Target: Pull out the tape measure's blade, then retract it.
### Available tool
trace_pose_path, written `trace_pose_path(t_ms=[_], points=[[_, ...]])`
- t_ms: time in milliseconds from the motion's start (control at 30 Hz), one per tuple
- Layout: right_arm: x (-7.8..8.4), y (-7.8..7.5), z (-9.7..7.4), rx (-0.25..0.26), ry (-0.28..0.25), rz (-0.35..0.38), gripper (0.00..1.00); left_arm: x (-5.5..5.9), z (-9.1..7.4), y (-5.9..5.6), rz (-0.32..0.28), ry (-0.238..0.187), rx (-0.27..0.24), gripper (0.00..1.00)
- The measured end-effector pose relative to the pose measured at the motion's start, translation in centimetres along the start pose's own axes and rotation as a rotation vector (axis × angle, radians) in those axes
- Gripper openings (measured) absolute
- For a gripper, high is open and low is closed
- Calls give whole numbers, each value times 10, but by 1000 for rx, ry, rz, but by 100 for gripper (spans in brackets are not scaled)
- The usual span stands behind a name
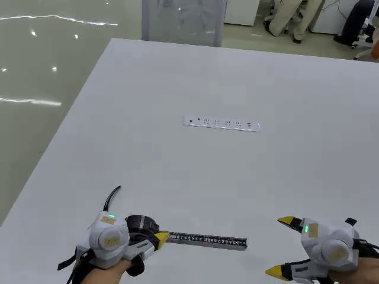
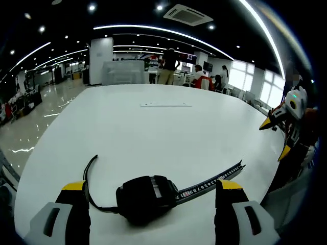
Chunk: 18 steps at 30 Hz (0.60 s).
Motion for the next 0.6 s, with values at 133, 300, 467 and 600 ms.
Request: trace_pose_path(t_ms=[133,300,467,600], points=[[-2,-7,8,-45,18,-13,68,6,3,-2,25,12,-5,100],[-7,-16,23,-104,50,-47,65,5,8,-1,54,-30,-22,100],[-6,-20,42,-167,98,-83,62,1,11,-1,93,-81,-16,100],[-3,-18,57,-208,134,-98,59,4,12,5,66,-70,-31,100]])
Point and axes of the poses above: the centre of the closed fingertips' face, and the gripper's own axes: z roughly forward along the fingers, y roughly to its left, x roughly out of its underside, the point moved 5 cm from there along -z, roughly backward along the fingers, and after that the axes turned 7 degrees about -z, right-handed, at the moved point
